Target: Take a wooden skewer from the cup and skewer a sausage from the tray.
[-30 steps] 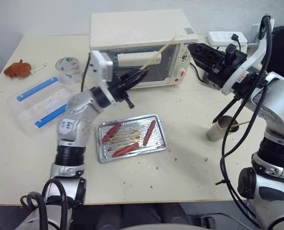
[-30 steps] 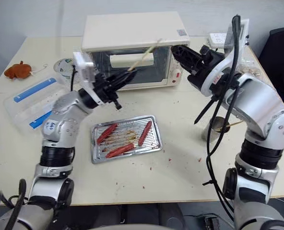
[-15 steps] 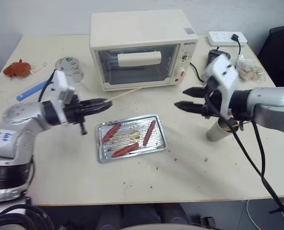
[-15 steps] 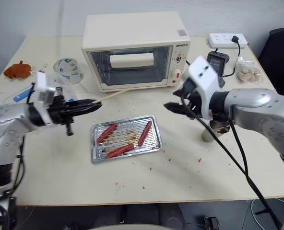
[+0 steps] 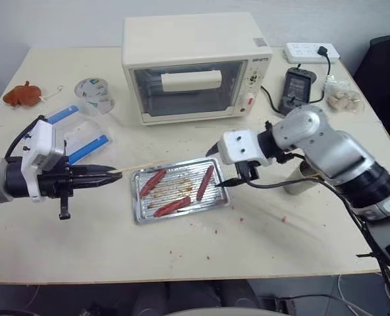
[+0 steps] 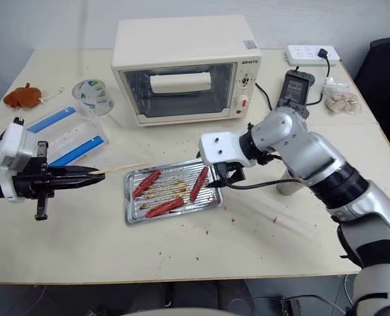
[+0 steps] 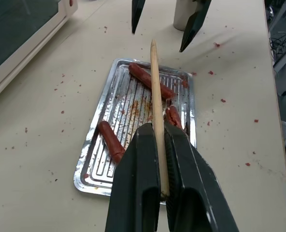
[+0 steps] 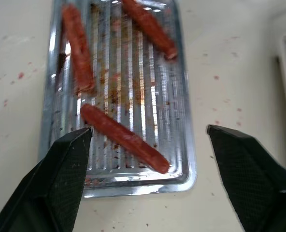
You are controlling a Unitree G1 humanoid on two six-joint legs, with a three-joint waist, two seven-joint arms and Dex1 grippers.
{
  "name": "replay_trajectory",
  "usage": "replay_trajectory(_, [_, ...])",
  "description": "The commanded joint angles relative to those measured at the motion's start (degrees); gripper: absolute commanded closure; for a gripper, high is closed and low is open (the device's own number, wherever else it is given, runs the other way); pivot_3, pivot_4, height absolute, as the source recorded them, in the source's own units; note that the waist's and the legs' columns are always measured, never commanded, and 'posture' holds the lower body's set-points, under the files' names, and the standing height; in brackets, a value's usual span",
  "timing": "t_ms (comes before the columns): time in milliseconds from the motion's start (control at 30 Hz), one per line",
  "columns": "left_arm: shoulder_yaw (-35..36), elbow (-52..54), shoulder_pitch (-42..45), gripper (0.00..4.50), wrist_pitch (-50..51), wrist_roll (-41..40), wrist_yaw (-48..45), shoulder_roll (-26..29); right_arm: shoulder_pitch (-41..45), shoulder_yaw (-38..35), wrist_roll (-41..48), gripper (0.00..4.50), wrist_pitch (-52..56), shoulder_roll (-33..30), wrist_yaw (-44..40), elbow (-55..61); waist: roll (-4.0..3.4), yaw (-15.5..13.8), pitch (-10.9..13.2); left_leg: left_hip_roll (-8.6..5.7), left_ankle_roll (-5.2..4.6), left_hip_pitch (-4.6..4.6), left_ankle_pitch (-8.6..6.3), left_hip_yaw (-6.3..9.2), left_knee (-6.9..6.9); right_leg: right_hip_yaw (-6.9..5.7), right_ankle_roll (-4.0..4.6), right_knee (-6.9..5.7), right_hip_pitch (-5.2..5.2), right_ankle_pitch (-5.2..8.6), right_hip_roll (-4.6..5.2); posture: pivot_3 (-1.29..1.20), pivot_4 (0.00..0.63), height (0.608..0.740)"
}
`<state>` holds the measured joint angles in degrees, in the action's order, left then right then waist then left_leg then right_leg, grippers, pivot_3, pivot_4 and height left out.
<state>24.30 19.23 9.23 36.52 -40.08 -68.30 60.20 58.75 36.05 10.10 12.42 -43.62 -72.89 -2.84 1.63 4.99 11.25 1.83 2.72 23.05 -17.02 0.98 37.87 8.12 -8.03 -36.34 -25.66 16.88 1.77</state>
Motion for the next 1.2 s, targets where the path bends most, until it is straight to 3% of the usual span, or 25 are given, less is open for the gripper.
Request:
replay_trajectory(33, [3.9, 2.81, -2.08, 4.5, 0.34, -1.06, -0.12, 1.26, 1.1, -0.28, -4.67, 0.55, -8.69, 3.92, -3.16, -6.49, 0.0, 0.04, 0.0, 0.0, 0.0, -0.05, 0.0, 0.0, 0.0, 0.0, 0.04, -0.09, -0.01, 0.02, 0.0, 0.0, 0.15, 0.74])
replay_trajectory(267, [6.29, 4.78, -4.31, 4.5, 1.28, -1.64, 0.51, 1.33, 1.49, -0.23, -12.99, 0.55, -23.57, 12.33, -4.29, -22.23, 0.0, 0.36, 0.0, -0.01, 0.01, -0.27, 0.0, -0.02, 0.04, -0.03, 0.14, -0.41, 0.06, 0.07, 0.01, 0.0, 0.15, 0.74])
replay_trajectory(467, [7.09, 5.15, -4.73, 4.5, 1.35, -1.68, 1.08, 1.18, 1.37, -1.68, -15.36, 0.55, -27.24, 16.17, -4.92, -28.1, 0.01, 1.42, -0.01, -0.01, 0.07, -0.52, -0.03, 0.02, 0.02, -0.06, 0.27, -0.61, 0.21, 0.14, 0.01, 0.0, 0.15, 0.74])
replay_trajectory(633, [6.76, 5.15, -4.3, 4.5, 1.32, -1.87, 1.68, 1.14, 0.44, -2.73, -15.37, 1.75, -26.77, 16.93, -6.18, -28.5, 0.01, 1.67, -0.01, 0.0, 0.09, -0.69, -0.04, 0.02, 0.0, -0.06, 0.33, -0.72, 0.3, 0.18, -0.01, 0.0, 0.15, 0.74])
replay_trajectory(967, [4.4, 4.06, -2.43, 4.5, 0.29, -1.46, 2.23, 0.74, -1.92, -4.4, -15.52, 1.75, -23.34, 16.62, -8.75, -25.44, 0.01, 1.83, -0.01, 0.01, 0.1, -0.7, -0.05, 0.04, 0.0, -0.07, 0.35, -0.77, 0.3, 0.19, -0.02, 0.0, 0.15, 0.74])
replay_trajectory(1067, [3.73, 3.63, -1.64, 4.5, 0.09, -1.33, 2.35, 0.69, -2.32, -4.83, -15.55, 2.34, -21.9, 16.88, -8.74, -25.08, 0.01, 1.85, -0.01, 0.01, 0.11, -0.71, -0.05, 0.04, 0.0, -0.07, 0.35, -0.78, 0.29, 0.19, -0.02, 0.0, 0.15, 0.74])
replay_trajectory(1167, [3.56, 3.62, -1.53, 4.5, -0.1, -1.37, 2.39, 0.63, -2.86, -5.04, -15.57, 3.27, -20.71, 16.87, -8.88, -24.35, 0.01, 1.85, -0.01, 0.0, 0.11, -0.71, -0.05, 0.04, 0.0, -0.07, 0.35, -0.79, 0.29, 0.19, -0.02, 0.0, 0.15, 0.74])
replay_trajectory(1200, [3.52, 3.62, -1.52, 4.5, -0.14, -1.38, 2.41, 0.62, -3.05, -5.06, -15.65, 3.27, -20.42, 16.84, -8.93, -24.11, 0.01, 1.85, -0.01, 0.0, 0.11, -0.71, -0.05, 0.04, 0.0, -0.07, 0.35, -0.79, 0.29, 0.19, -0.02, 0.0, 0.15, 0.74])
